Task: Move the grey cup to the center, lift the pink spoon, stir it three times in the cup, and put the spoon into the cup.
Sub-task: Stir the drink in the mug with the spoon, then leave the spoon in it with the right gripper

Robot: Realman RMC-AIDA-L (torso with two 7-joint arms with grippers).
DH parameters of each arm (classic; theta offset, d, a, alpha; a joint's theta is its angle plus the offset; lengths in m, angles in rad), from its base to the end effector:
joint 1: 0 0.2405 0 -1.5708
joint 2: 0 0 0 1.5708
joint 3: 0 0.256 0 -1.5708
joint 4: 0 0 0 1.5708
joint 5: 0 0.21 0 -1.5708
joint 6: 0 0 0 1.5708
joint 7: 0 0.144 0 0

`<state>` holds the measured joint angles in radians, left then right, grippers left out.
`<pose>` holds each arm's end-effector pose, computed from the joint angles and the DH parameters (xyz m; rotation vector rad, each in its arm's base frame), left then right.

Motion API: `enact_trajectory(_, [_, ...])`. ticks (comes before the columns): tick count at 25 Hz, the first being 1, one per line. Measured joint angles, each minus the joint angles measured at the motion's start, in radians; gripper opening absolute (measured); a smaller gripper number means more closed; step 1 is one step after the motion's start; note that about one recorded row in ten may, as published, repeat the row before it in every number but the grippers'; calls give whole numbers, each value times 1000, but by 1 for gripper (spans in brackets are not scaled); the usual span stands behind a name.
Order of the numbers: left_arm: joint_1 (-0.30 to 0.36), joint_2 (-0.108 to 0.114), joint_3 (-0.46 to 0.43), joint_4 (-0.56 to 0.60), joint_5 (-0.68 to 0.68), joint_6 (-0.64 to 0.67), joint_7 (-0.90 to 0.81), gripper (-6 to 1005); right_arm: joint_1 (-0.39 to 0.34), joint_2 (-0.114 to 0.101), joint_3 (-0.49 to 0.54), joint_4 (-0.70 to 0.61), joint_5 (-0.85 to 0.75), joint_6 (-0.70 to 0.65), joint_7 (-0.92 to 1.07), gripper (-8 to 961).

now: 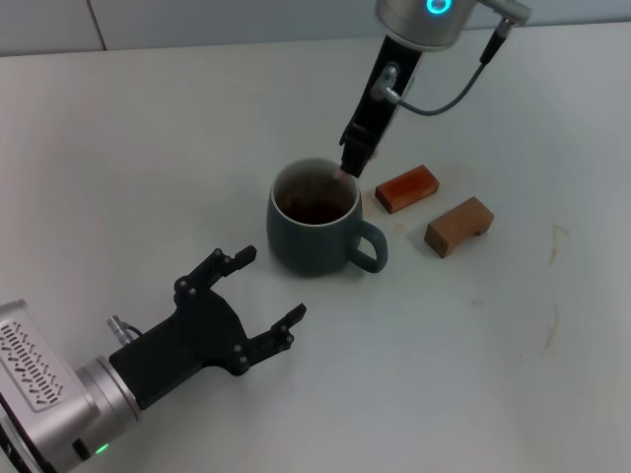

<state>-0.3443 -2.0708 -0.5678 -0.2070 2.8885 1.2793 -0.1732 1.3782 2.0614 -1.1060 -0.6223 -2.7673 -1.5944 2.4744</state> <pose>-0.2881 0.2384 -0.1056 -2.3906 -0.1610 -0.7533 0.0477 0.4217 -0.0329 -2.7583 0.7107 -0.7973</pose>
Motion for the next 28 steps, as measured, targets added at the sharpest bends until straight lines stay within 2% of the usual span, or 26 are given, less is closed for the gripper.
enact_trajectory(4, [1, 0, 1, 0, 0, 0, 0, 859, -2, -2, 0, 0, -2, -29, 3, 116])
enact_trajectory(8, [0, 0, 5, 0, 0, 2, 1, 859, 2, 11, 0, -1, -4, -56, 2, 117])
enact_trajectory(15, [-2, 0, 8, -1, 0, 3, 1, 859, 16, 19, -2, -1, 24, -16, 0, 116])
enact_trajectory(28, [1, 2, 11, -3, 0, 5, 2, 859, 10, 11, 0, 0, -45, -18, 8, 117])
